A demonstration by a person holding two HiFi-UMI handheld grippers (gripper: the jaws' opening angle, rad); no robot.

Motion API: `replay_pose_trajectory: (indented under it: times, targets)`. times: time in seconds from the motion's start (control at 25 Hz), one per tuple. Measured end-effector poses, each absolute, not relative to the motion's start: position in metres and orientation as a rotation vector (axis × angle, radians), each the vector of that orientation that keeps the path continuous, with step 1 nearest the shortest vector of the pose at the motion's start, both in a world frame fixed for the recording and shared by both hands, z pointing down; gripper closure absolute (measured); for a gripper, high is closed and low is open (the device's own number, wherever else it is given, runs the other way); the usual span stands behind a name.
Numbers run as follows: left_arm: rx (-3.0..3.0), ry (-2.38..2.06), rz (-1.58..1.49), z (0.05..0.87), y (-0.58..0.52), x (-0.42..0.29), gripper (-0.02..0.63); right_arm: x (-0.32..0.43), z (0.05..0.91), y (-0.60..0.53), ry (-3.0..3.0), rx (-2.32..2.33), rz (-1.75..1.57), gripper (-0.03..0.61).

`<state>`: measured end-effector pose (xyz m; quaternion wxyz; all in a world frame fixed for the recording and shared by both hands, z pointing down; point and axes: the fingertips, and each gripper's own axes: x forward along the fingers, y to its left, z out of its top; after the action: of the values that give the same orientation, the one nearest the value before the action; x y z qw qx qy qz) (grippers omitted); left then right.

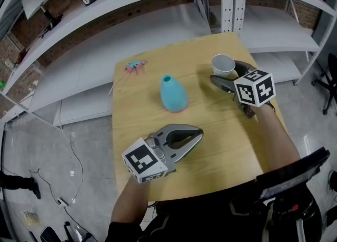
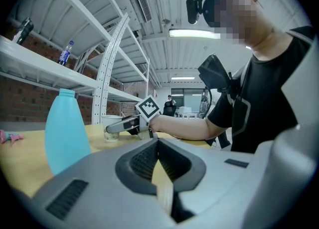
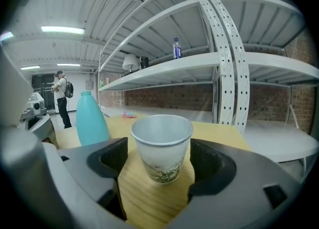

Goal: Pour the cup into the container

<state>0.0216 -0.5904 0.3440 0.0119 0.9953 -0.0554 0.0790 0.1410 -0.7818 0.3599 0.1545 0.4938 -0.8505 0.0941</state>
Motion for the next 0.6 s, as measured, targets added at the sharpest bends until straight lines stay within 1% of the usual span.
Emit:
replay_pose_trajectory:
  times: [0.24,0.4,0.52,0.56,0.6]
  targets:
    - [3.128,-0.201,0.239,0.347,-0.596,0.017,0.612,0.153,0.341,-0.752,-2.480,1.465,0.299,0.206]
    - [3.117,-0.310,0.233,0.345,-0.606,0.011,0.612,0.170,0.338,-0.732,-2.431,1.563,0.313,0.207]
    - [3.071,-0.488,0.234,0.346,-0.623,0.001,0.612,0.174,0.332,-0.715,-2.425,1.601,0.297,0.209]
    - [3.059,-0.539,0.232,0.345,-0.628,-0.001,0.612,0.173,0.327,-0.710,-2.435,1.607,0.274,0.213]
    - [3.054,-0.580,0.225,0.342,-0.631,-0.002,0.612,0.172,0.320,-0.704,-2.454,1.620,0.249,0.254]
